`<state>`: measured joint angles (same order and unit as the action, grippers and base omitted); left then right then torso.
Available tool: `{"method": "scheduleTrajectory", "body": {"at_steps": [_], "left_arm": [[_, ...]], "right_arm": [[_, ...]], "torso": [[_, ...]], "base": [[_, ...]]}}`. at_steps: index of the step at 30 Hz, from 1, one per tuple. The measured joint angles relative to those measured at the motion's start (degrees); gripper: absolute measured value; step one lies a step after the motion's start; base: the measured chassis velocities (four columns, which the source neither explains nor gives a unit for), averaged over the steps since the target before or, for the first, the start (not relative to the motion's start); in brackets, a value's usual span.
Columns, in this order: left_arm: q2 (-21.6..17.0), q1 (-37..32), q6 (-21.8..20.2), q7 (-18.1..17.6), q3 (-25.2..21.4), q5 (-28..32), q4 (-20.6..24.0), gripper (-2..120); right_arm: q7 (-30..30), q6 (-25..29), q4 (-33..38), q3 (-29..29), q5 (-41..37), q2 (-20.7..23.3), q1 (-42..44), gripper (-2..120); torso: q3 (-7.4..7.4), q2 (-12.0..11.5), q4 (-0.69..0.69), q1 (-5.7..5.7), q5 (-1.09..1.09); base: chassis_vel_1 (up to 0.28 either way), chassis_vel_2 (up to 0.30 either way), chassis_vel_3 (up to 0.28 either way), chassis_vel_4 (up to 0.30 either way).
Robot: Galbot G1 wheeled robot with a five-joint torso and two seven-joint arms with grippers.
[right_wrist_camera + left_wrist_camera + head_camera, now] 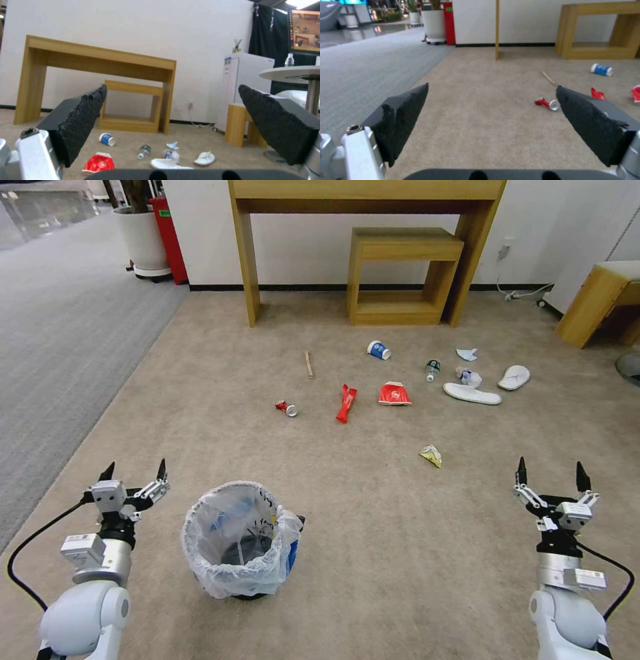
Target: Pick up the trash bin and place the garbage on the floor into it.
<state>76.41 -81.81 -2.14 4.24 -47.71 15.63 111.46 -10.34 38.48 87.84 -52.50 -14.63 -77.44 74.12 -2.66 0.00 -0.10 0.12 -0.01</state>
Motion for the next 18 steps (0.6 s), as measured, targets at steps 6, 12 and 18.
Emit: {"method": "scheduleTrajectory", "body": {"at_steps": [6, 12, 18], "left_arm": [[-0.39, -0.04, -0.61, -0.04, 1.62, 0.53, 0.05, 99], [-1.93, -0.52, -1.46, -0.38, 3.81, 2.24, 1.36, 100], [-3.99, -0.37, -1.35, 0.15, 5.40, 2.16, 0.09, 100]], "right_arm": [[-0.20, 0.04, 0.17, 0.03, 0.07, -0.06, 0.18, 100], [-0.36, 0.09, 0.46, 0.00, 0.16, -0.10, 0.65, 100], [-0.59, 0.16, 0.77, -0.01, 0.29, -0.26, 0.92, 100]], "torso": [[0.00, 0.00, 0.00, 0.00, 0.00], [0.00, 0.00, 0.00, 0.00, 0.01], [0.00, 0.00, 0.00, 0.00, 0.01]], "base": [[0.000, 0.000, 0.000, 0.000], [0.000, 0.000, 0.000, 0.000], [0.000, 0.000, 0.000, 0.000]]}}
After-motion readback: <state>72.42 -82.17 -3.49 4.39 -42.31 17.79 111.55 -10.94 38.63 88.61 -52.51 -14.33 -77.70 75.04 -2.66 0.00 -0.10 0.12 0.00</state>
